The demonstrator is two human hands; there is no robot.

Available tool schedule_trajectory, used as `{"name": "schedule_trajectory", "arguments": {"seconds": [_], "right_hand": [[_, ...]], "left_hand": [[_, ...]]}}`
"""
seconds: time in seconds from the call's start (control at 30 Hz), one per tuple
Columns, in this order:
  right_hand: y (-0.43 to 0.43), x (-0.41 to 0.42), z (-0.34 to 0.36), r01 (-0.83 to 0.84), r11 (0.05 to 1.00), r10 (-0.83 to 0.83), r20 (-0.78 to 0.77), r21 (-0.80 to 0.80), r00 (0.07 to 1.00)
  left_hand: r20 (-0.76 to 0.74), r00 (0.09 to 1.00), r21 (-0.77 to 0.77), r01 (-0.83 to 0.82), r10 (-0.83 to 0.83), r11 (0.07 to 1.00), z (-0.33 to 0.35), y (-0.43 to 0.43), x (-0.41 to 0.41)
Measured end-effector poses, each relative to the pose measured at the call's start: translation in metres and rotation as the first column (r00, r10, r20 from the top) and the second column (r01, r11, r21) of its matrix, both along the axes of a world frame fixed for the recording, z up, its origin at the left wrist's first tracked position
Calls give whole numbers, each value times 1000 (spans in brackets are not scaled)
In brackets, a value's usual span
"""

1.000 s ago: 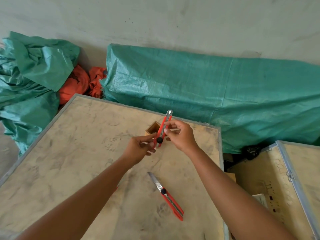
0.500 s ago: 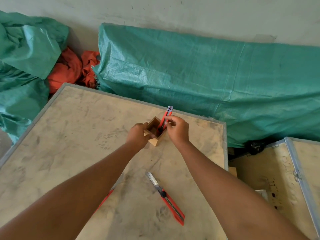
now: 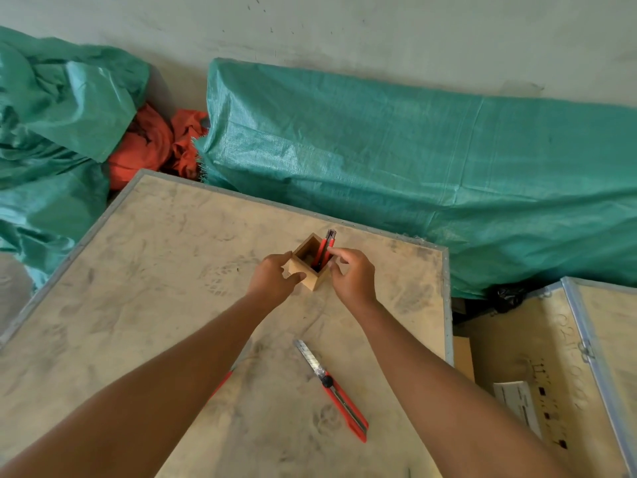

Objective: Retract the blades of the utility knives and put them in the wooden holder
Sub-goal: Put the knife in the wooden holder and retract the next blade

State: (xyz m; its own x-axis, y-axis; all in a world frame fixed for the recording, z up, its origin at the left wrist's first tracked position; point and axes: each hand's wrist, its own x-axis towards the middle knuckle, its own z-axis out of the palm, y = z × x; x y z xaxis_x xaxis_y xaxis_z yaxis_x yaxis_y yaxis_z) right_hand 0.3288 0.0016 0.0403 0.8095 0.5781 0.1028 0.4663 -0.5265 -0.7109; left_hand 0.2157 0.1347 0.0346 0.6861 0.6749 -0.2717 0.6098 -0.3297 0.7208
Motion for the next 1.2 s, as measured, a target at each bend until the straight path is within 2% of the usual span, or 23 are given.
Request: {"name": "schedule_trajectory", "arguments": {"seconds": [0.13, 0.23, 0.37, 0.57, 0.7, 0.83, 1.03, 1.2], "right_hand": [[-9, -34, 2, -16, 1000, 16, -31, 20, 999], [-11, -71, 1, -38, 999, 36, -179, -8, 983], [-9, -126, -15, -107, 993, 82, -391, -42, 917], [1, -202, -48, -208, 969, 106, -531, -136, 841], [10, -233, -63, -254, 945, 94, -575, -205, 813], [19, -251, -73, -265, 929, 83, -550, -259, 831], [30, -260, -75, -190, 940, 11, -529, -284, 849], [32, -267, -77, -10, 982, -117, -651, -188, 750]], "left_hand": [[30, 997, -25, -73, 73, 997, 7, -5, -43], [32, 989, -86, -140, 144, 986, 8, -8, -88], [-28, 973, -128, -230, 228, 965, 0, -12, -158], [-155, 949, -102, -293, 276, 951, -21, -27, -246], [-265, 945, -8, -200, 190, 980, -39, -34, -280], [-349, 928, 24, -131, 131, 991, -53, -38, -298], [-302, 953, 38, 24, -12, 999, -53, -39, -305], [-217, 976, 8, 19, -16, 1000, -46, -38, -307]]}}
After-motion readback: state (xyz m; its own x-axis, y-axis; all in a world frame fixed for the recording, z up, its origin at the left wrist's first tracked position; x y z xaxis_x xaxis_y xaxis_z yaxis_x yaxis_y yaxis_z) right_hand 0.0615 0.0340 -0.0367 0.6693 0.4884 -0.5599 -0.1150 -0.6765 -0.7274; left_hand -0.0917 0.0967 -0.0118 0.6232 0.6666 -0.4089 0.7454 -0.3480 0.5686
